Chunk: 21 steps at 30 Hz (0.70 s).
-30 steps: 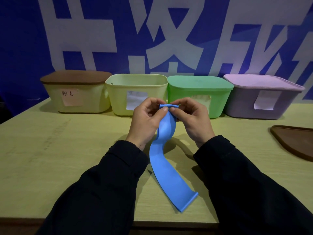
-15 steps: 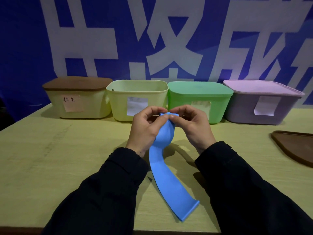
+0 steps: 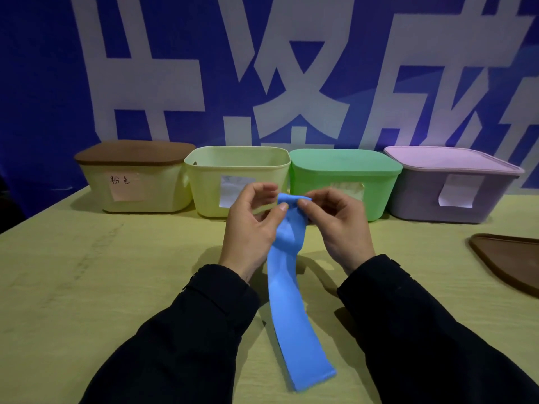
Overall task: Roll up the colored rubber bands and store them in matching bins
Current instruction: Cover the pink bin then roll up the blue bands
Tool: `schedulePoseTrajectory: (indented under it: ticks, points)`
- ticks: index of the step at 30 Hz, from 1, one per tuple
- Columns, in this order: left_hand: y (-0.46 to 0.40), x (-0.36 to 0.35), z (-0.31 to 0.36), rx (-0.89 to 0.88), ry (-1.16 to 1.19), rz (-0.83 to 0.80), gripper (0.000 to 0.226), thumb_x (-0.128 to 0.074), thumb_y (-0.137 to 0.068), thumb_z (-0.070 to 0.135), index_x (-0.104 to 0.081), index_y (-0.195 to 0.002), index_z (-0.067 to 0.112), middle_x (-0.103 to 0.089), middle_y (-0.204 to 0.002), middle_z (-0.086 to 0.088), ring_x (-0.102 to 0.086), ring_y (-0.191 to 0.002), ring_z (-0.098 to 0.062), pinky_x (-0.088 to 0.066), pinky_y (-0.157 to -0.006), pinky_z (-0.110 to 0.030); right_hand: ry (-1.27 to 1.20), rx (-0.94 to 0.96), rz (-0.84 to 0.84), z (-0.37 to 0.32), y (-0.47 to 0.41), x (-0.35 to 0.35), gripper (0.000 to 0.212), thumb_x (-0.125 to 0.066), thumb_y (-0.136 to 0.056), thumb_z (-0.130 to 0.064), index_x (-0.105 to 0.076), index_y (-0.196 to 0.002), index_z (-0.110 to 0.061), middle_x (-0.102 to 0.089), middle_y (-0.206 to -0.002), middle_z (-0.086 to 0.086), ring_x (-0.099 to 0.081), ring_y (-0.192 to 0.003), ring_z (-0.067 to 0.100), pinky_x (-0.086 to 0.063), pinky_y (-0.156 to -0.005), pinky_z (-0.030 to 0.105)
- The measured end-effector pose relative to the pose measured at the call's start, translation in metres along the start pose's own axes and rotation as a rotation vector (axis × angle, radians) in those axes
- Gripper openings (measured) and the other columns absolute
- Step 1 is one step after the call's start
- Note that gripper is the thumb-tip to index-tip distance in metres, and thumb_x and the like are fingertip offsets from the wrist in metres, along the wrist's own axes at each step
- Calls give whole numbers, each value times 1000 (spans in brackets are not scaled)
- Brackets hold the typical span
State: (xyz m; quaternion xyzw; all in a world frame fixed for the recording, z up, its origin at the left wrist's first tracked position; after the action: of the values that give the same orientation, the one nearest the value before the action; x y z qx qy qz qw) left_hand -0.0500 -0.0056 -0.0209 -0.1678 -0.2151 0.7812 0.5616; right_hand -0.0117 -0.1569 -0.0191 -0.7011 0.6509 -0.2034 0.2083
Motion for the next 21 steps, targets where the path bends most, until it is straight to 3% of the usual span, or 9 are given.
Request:
schedulePoseTrajectory:
  ticks: [3, 5, 9, 12, 15, 18, 21]
  points:
    - [-2, 9, 7, -57, -34, 23, 5, -66, -97, 17, -67, -93, 19, -66, -85, 9, -59, -77, -7, -47, -69, -17, 206, 239, 143, -9, -1, 11, 5, -72, -91, -11, -71, -90, -15, -72, -80, -5, -66, -74, 6, -53, -70, 21]
    - [0, 9, 11, 30, 50, -72, 21, -61, -100, 25, -71, -89, 11, -66, -75, 3, -56, -67, -11, -47, -61, -22, 339, 427, 194, -17, 2, 12, 4, -72, -91, -10, -71, -94, -12, -71, -82, -5, -65, -75, 4, -51, -72, 16]
    - [6, -3, 15, 232, 274, -183, 44, -61, -88, 46, -73, -97, 5, -69, -85, -9, -64, -71, -19, -54, -64, -28, 487, 656, 129, -19, 12, -2, 7, -73, -91, -12, -73, -93, -5, -69, -85, 4, -65, -74, 13, -56, -67, 31]
    - [5, 0, 12, 215, 295, -126, 34, -66, -89, 41, -72, -94, 7, -71, -84, -8, -66, -76, -16, -55, -69, -30, 577, 736, 49, -15, 18, -10, 8, -70, -92, -10, -73, -90, -3, -67, -92, 8, -66, -76, 25, -55, -61, 42]
    - [4, 4, 8, 182, 232, -128, 23, -61, -98, 29, -72, -96, 8, -73, -86, -7, -68, -80, -17, -56, -72, -32, 561, 700, -6, -14, 18, -13, 4, -73, -87, -7, -72, -89, -4, -65, -94, 6, -65, -82, 23, -54, -66, 41]
    - [4, 3, 6, 167, 130, -168, 24, -57, -102, 27, -71, -101, 7, -76, -96, -10, -73, -89, -23, -61, -77, -36, 459, 537, -74, -16, 15, -10, 10, -77, -82, -6, -70, -89, -8, -63, -90, 1, -62, -86, 16, -51, -73, 31]
    - [4, 1, 9, 198, 144, -211, 21, -56, -101, 23, -66, -103, 4, -73, -99, -16, -75, -80, -22, -61, -66, -29, 346, 425, -99, -17, 14, -7, 4, -68, -86, -11, -68, -89, -10, -64, -89, 0, -61, -88, 14, -50, -74, 30]
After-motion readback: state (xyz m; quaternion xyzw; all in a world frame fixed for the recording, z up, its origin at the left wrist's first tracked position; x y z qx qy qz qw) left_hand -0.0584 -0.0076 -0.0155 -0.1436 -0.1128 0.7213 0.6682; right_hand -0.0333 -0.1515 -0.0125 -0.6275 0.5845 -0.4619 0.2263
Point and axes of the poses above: each hand's wrist, its own y-axis away from the middle knuckle, its own x-axis out of the back of the hand, z = x × y, the point moved 2 cm from there along -y, towards the middle knuckle
